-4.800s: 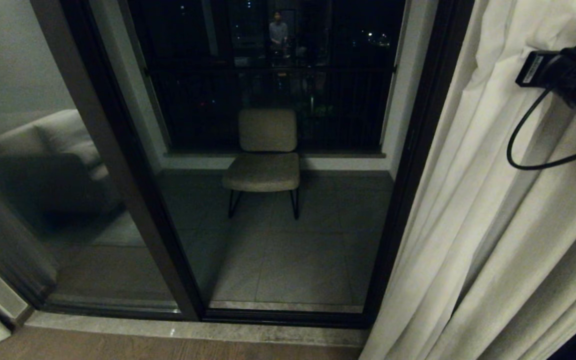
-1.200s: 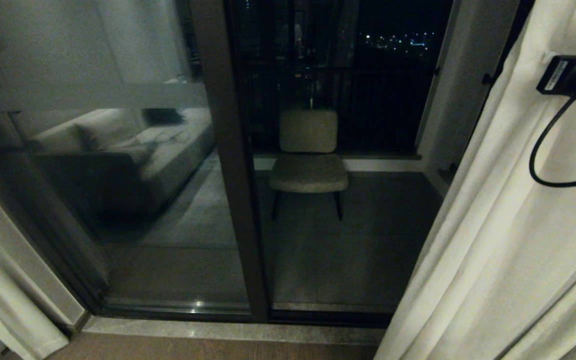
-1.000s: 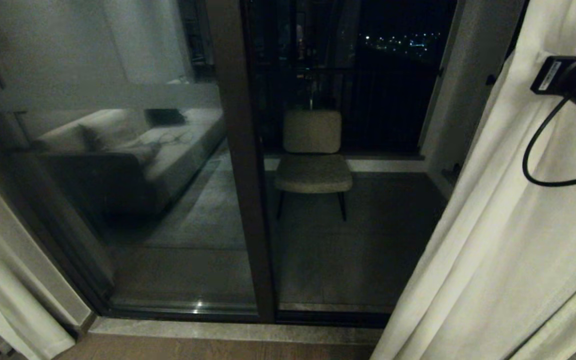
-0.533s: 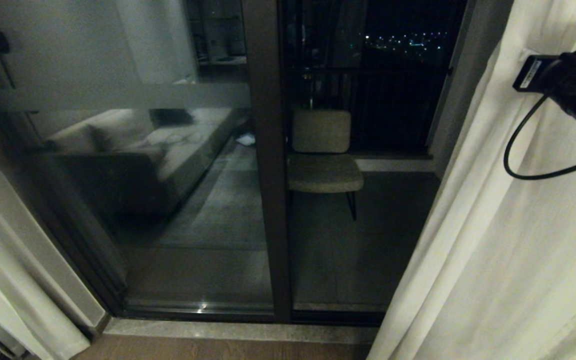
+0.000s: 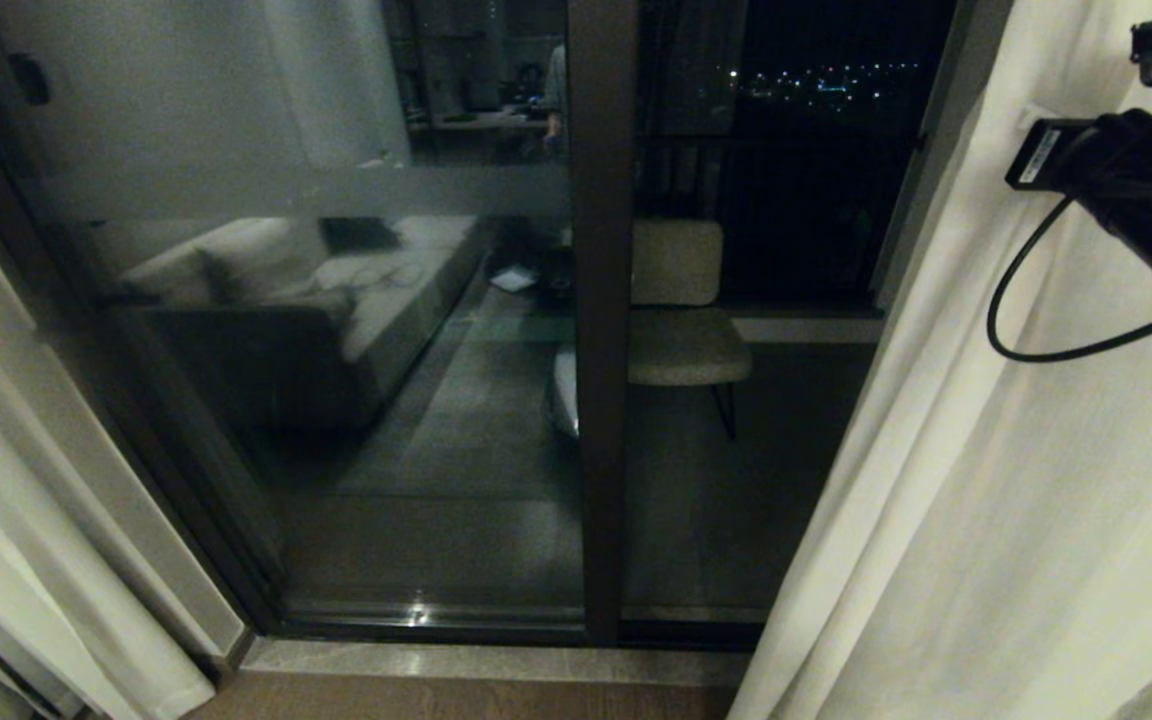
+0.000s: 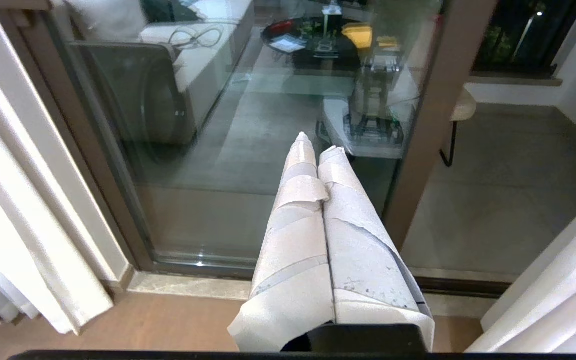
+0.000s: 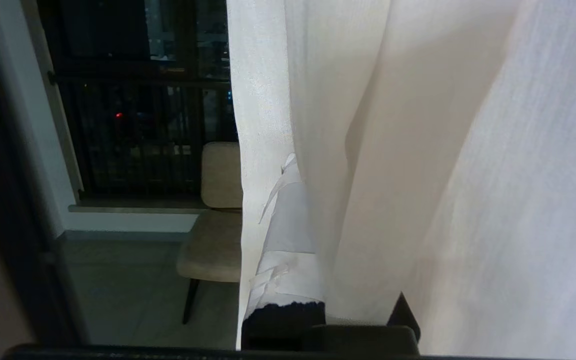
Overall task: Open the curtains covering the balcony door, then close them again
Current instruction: Close the inner curtains on both sides
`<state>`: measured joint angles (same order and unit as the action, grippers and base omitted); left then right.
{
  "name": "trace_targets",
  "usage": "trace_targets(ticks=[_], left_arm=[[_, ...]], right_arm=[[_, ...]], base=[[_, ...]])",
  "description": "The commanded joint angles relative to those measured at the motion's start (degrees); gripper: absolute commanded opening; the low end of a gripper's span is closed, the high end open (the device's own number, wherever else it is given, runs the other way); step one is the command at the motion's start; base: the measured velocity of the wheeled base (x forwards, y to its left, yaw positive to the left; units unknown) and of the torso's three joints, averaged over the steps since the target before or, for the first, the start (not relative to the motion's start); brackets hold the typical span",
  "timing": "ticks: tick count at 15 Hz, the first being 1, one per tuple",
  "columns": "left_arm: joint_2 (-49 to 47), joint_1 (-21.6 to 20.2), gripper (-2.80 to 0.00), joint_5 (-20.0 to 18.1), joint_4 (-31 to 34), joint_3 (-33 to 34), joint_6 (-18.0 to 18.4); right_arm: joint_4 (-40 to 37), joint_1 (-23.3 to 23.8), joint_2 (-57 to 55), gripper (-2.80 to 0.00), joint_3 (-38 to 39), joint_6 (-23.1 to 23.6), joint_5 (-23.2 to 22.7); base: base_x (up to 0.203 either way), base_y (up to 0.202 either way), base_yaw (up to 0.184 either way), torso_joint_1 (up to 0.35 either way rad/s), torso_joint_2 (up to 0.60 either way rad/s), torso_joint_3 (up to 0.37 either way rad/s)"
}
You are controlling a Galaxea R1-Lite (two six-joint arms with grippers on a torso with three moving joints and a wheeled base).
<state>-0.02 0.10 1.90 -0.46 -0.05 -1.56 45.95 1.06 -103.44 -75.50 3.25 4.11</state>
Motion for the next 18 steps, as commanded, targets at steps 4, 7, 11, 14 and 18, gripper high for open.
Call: trace_targets(ticks=[4,7,11,14,18], left_arm=[[0.02,-0.01,-2.80,0.03,0.00,0.05,-0.02],[0.02,-0.01,-2.80,0.03,-0.06,0.05,-0.02],[0.02,-0.01,-2.80,0.03,0.02,-0.04,-0.02],[0.02,-0.01,-2.80,0.03,0.02,-0.03,-0.02],[0.02,-0.01,-2.80,0.03,-0.06,0.05,-0.02]], right_arm=[[0.20,-0.45,-0.05,-2.80,0.22,0.09,0.11],[0.20,-0.41,0.17,-2.80,0.35,0.09,1.15],[0.55,-0.53,0.26,-2.80,0.44,0.00,1.78],[0.55,-0.53,0.26,-2.80,0.52,0.00,1.87],[0.55,-0.53,0.26,-2.80,0.53,0.00,1.87]], base=[[0.000,0.188,0.000,0.004,0.00,0.000],[0.000,0.185,-0.002,0.003,0.00,0.001],[0.000,0.187,0.002,0.001,0.00,0.000],[0.000,0.185,-0.001,0.000,0.00,0.001],[0.000,0.185,0.000,0.004,0.00,0.002]])
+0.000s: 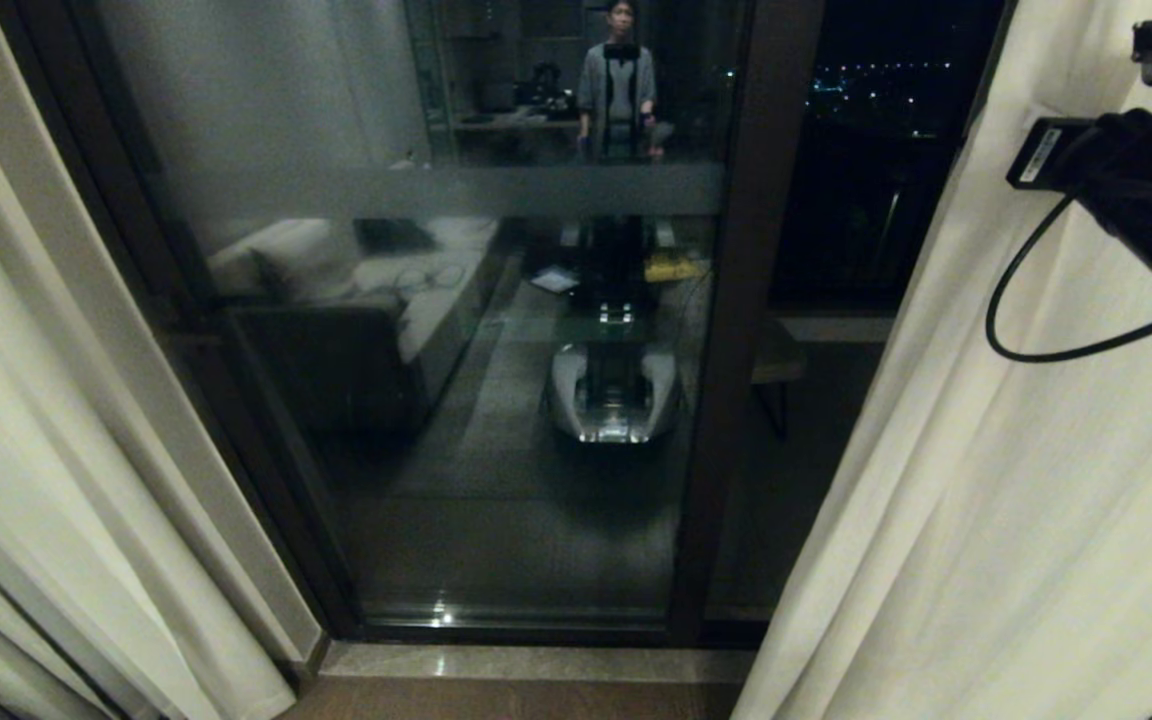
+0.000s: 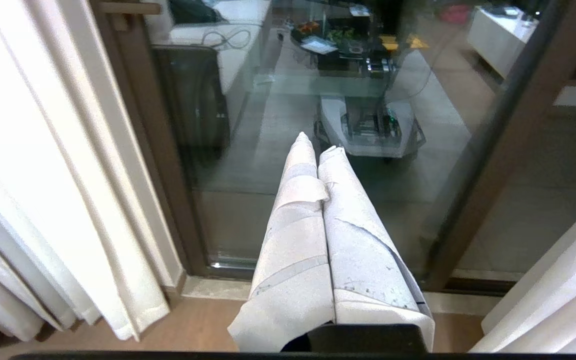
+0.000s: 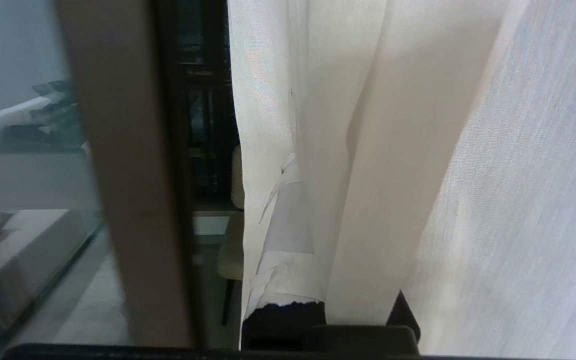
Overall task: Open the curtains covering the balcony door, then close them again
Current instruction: Close the inner curtains on both sides
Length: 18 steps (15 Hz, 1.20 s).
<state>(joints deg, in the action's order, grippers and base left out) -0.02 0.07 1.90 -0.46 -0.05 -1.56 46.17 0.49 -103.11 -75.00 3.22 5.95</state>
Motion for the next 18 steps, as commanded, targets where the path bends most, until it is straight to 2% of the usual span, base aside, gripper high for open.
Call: trace_targets(ticks=[1,18], left_arm=[[0.02,0.01,-2.80,0.03,-0.06,0.03,-0.02],[0.02,0.01,-2.80,0.03,0.02,0.05,-0.02]], right_arm=[[0.32,0.04,-0.08,-2.80,0.03,0.03,0.03],[0.32,-0.49,0.80,-2.80,0.47,0.12,0.20]], base=[[0.000,0.188,0.001,-0.002,0.00,-0.002],[0.000,0.186,-0.001,0.002,0.00,0.003]])
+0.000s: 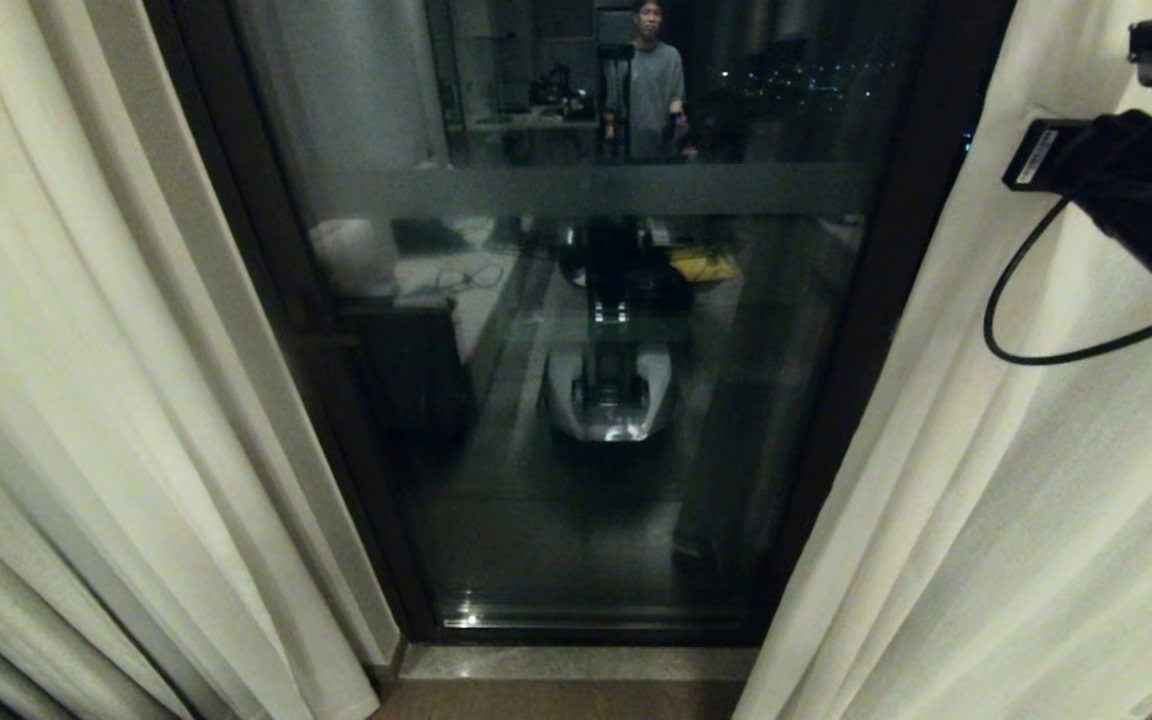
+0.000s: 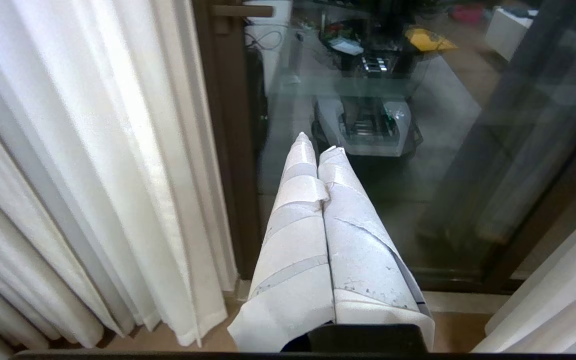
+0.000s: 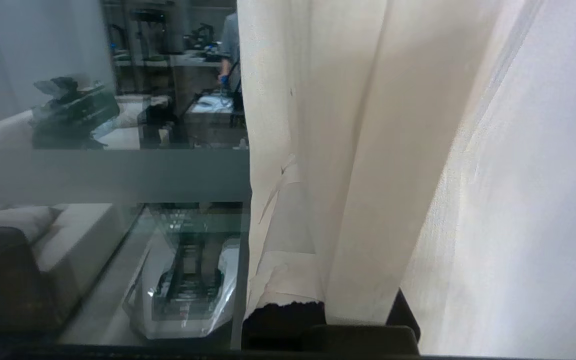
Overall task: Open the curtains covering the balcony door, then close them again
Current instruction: Close the inner curtains on both sides
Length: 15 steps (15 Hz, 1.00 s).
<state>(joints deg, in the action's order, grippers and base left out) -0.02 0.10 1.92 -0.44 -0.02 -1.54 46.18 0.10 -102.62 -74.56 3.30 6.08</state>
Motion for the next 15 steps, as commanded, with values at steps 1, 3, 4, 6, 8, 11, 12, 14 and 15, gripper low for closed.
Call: trace_targets(ticks=[1,3,4,6,8,11,12,14,15], left_arm=[[0.02,-0.01,-2.80,0.01,-0.09,-0.05,-0.04],[0.02,-0.03,-2.80,0.01,-0.09,-0.06,-0.04],[0.02,-0.01,-2.80,0.01,-0.09,0.02,-0.04],[0.02,-0.01,-2.80,0.01,-0.09,0.00,-0.04],[0.02,-0.01,-2.80,0.01,-0.09,0.00,-0.04],[0.02,-0.01,-2.80,0.01,-0.09,0.02,-0.04],[0.02,-0.01,-2.80,0.01,-0.09,-0.04,-0.04],[0.02,-0.01,-2.80,0.01,-0.09,0.01,-0.04],[0.02,-0.01,-2.80,0.01,-0.09,-0.06,-0.04]], right_arm=[[0.31,-0.19,0.40,-2.80,0.03,0.04,0.07],[0.23,-0.19,0.76,-2.80,0.11,0.04,0.16],[0.31,-0.19,0.76,-2.80,0.11,0.04,0.16],[0.23,-0.19,0.76,-2.80,0.11,0.04,0.16],[0.31,-0.19,0.87,-2.80,0.38,0.04,0.16],[0.31,-0.27,1.02,-2.80,0.47,0.04,0.33],[0.31,-0.27,1.02,-2.80,0.47,0.04,0.42],[0.31,-0.35,1.11,-2.80,0.47,0.04,0.57],[0.31,-0.45,1.19,-2.80,0.53,0.10,0.62]], base=[[0.000,0.184,-0.003,0.004,0.01,0.002],[0.000,0.173,-0.003,0.005,0.00,0.003],[0.000,0.116,0.002,0.003,0.00,0.002],[0.000,0.025,-0.001,0.001,0.00,0.000],[0.000,0.000,0.000,0.000,0.00,0.000],[0.000,0.000,0.000,0.000,0.00,0.000],[0.000,0.000,0.000,0.000,0.00,0.000],[0.000,0.000,0.000,0.000,0.00,0.000],[0.000,0.000,0.000,0.000,0.00,0.000]])
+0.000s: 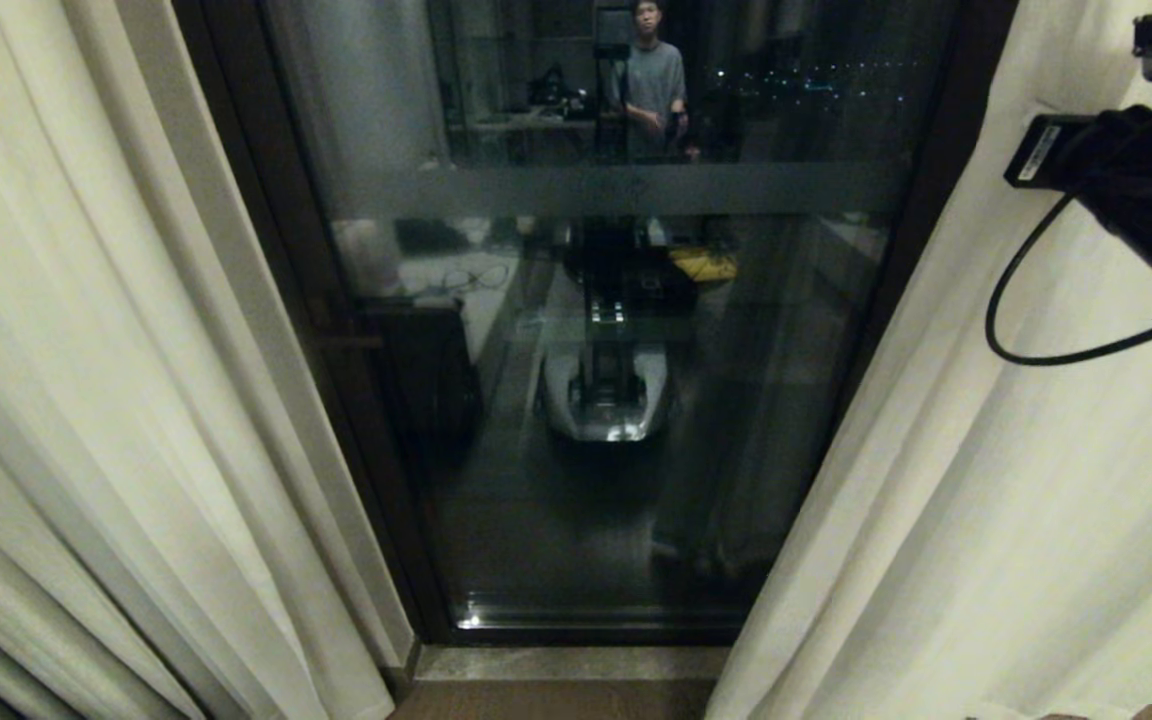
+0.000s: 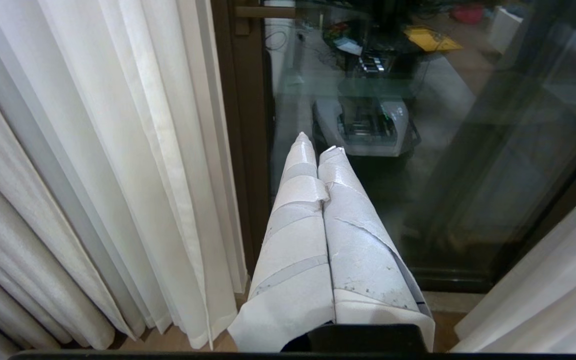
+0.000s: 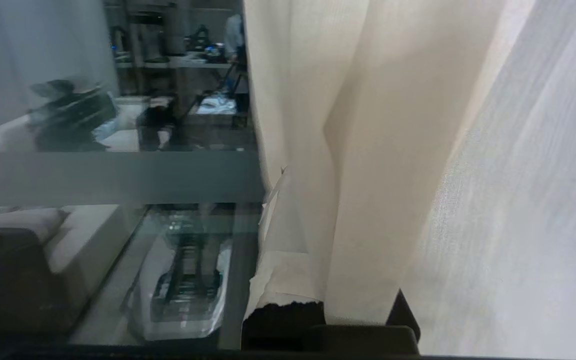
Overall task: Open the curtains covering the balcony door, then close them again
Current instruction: Close the inner curtains on both sides
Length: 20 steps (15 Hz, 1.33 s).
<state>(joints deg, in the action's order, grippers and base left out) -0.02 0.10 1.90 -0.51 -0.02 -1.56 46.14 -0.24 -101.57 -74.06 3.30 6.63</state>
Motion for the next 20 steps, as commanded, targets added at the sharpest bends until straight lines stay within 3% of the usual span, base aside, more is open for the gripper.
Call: trace_targets(ticks=[1,4,8,20], left_arm=[[0.02,-0.01,-2.80,0.04,-0.02,0.02,-0.02],[0.02,-0.01,-2.80,0.04,-0.02,0.00,-0.02],[0.02,-0.01,-2.80,0.04,-0.02,0.02,-0.02],[0.02,-0.01,-2.80,0.04,-0.02,-0.02,-0.02]], right_arm=[[0.35,-0.45,0.06,-2.80,0.05,0.12,0.22],[0.39,-2.23,0.13,-2.80,-0.33,0.45,1.70],[0.48,-8.22,-0.22,-2.80,-0.56,2.98,4.50],[3.24,-20.58,-4.29,-2.80,-1.09,7.33,4.72]], base=[[0.000,0.000,0.000,0.000,0.00,0.000],[0.000,0.000,0.000,0.000,0.00,0.000],[0.000,0.000,0.000,0.000,0.00,0.000],[0.000,0.000,0.000,0.000,0.00,0.000]])
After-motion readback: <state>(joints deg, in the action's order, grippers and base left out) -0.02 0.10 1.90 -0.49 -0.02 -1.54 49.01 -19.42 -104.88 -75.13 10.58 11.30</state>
